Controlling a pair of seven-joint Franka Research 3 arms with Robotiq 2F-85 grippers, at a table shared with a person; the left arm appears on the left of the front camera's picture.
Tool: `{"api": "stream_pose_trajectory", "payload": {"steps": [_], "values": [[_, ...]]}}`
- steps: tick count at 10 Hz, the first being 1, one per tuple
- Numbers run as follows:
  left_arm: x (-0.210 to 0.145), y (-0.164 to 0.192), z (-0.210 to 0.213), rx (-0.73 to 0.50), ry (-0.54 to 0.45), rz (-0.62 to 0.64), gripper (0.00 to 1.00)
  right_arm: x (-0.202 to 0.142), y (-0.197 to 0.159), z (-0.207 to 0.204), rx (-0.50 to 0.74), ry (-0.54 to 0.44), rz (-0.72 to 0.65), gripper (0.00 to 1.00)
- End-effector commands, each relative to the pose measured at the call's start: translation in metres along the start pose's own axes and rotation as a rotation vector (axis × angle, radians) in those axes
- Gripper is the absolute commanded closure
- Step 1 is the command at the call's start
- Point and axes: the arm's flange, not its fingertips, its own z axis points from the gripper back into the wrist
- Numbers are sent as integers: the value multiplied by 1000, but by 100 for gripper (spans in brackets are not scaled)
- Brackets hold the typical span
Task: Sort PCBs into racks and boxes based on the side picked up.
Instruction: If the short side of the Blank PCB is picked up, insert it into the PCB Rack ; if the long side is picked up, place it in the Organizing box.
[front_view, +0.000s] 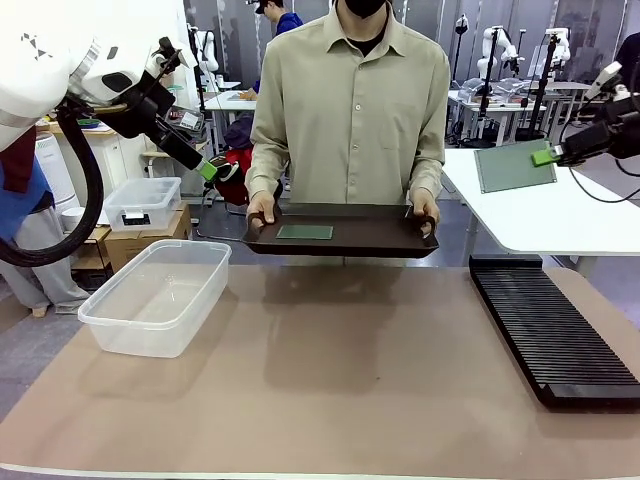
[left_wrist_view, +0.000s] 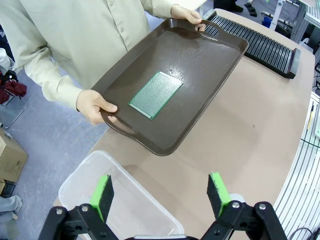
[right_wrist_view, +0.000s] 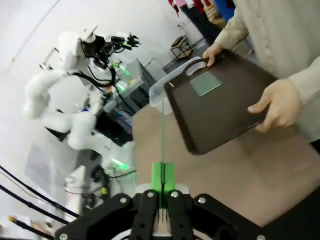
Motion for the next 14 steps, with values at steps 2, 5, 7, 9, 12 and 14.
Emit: {"api": "stream_pose_trajectory", "payload": {"steps": [2, 5, 7, 9, 12, 14], "values": [[-2, 0, -1, -4, 1, 5, 0, -33, 7, 19, -163, -18, 111, 98], [-2, 0, -1, -4, 1, 5, 0, -18, -1, 23, -101, -5, 107, 98], [-2, 0, -1, -4, 1, 5, 0, -26, 1, 28, -122, -18, 102, 98], [-2, 0, -1, -4, 1, 5, 0, -20, -31, 36, -50, 15, 155, 98], [-2, 0, -1, -4, 1, 5, 0, -28, -58, 51, 92, 241, 377, 98], [-2, 0, -1, -4, 1, 5, 0, -31, -90, 67, 14, 255, 593, 98]]}}
